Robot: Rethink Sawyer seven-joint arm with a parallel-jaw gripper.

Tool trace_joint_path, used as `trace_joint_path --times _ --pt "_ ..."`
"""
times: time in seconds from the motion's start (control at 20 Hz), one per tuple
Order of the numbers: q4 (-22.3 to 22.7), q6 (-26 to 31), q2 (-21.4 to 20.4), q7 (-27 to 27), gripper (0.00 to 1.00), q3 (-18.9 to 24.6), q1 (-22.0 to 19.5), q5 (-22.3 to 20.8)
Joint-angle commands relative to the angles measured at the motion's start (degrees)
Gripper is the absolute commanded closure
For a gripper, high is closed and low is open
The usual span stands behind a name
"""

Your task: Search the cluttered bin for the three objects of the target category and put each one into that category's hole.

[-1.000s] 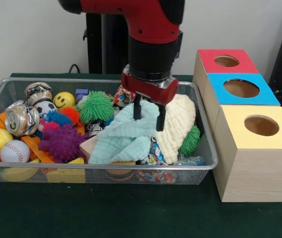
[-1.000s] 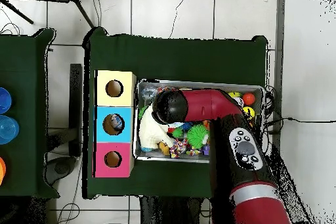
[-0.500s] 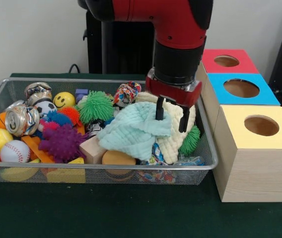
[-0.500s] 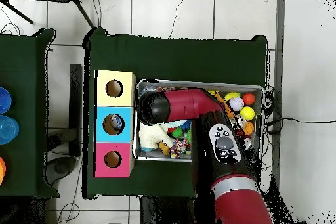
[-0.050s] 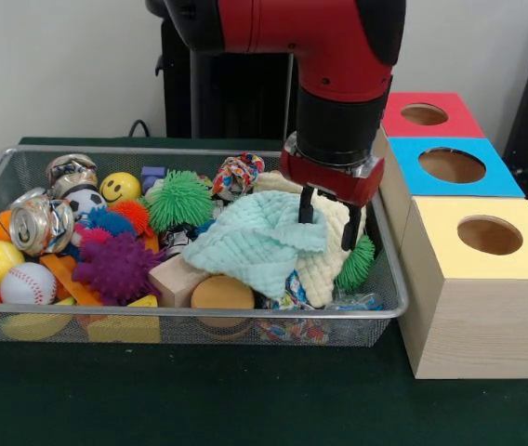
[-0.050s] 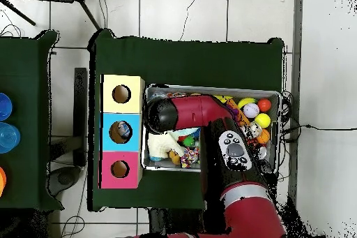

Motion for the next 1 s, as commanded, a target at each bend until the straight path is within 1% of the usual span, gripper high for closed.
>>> trace_joint_path --times 0.05,0.15,0.3,0.4,0.5,0.6,0.85,1.0 --pt "-0.6 -1.3 1.0 3.4 0.0 -0.3 -1.2 2.1" --pt "0.3 0.3 -0.6 2.1 0.0 0.2 -2.0 2.6" --pt "1.1 4.1 -3.5 -1.5 0.0 0.7 -3.3 2.8" --pt "0.6 7.6 -5.1 -3.5 0.0 1.1 -4.0 3.4" --pt "-1.1 11.3 -5.6 -5.2 0.0 1.3 -4.3 3.6" --pt "-2.0 13.3 -5.9 -6.2 0.0 1.5 -4.3 3.4" --pt "-3.3 15.4 -5.8 -6.6 0.0 2.1 -4.7 3.1" --pt "-3.2 14.8 -5.8 -5.3 0.0 2.1 -4.4 2.7"
